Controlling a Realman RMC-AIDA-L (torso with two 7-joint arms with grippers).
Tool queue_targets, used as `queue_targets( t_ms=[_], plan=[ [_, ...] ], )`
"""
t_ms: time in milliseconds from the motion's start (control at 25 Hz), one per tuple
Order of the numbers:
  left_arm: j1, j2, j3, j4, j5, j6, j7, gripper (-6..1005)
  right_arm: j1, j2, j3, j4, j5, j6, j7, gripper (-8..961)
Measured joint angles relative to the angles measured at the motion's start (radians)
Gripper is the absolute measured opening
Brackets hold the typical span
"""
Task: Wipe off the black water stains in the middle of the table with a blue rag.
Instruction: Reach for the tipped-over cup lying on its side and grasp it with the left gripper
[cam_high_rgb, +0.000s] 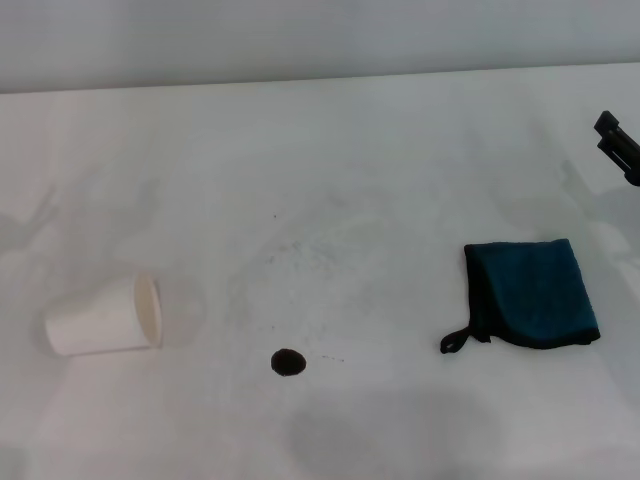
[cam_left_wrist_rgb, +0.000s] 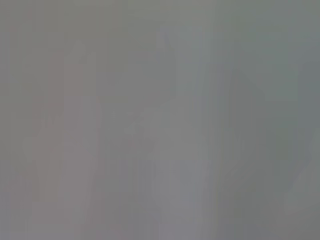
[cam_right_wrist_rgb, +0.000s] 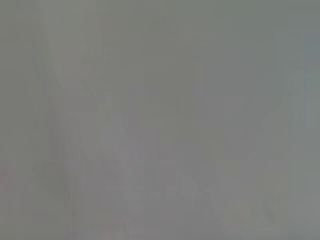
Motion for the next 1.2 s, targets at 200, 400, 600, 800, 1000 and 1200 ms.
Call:
queue_targets(
  t_ms=[200,400,600,800,1000,1200],
  plan=[
    [-0.034,-0.002,0.000,-0.100,0.021,0.050,-0.072,885,0.001,0.000,0.000,-0.002,0.000,0.000,0.000,829],
    [-0.075,-0.003,-0.001,-0.207,0.079,0.094,-0.158,885,0.002,0.000,0.000,-0.006,0.000,0.000,0.000,829],
    [-0.118,-0.004,0.000,-0.309,0.142,0.162,-0.243,885,0.004,0.000,0.000,-0.007,0.000,0.000,0.000,829],
    [-0.155,-0.004,0.000,-0.411,0.213,0.224,-0.305,885,0.005,-0.001,0.000,-0.009,0.000,-0.003,0.000,829],
    [-0.180,-0.004,0.000,-0.517,0.270,0.292,-0.346,885,0.005,-0.001,0.000,-0.009,0.000,-0.009,0.000,829],
    [-0.200,-0.002,0.001,-0.608,0.309,0.360,-0.368,885,0.005,-0.002,0.000,-0.010,0.000,-0.009,0.000,829]
  ],
)
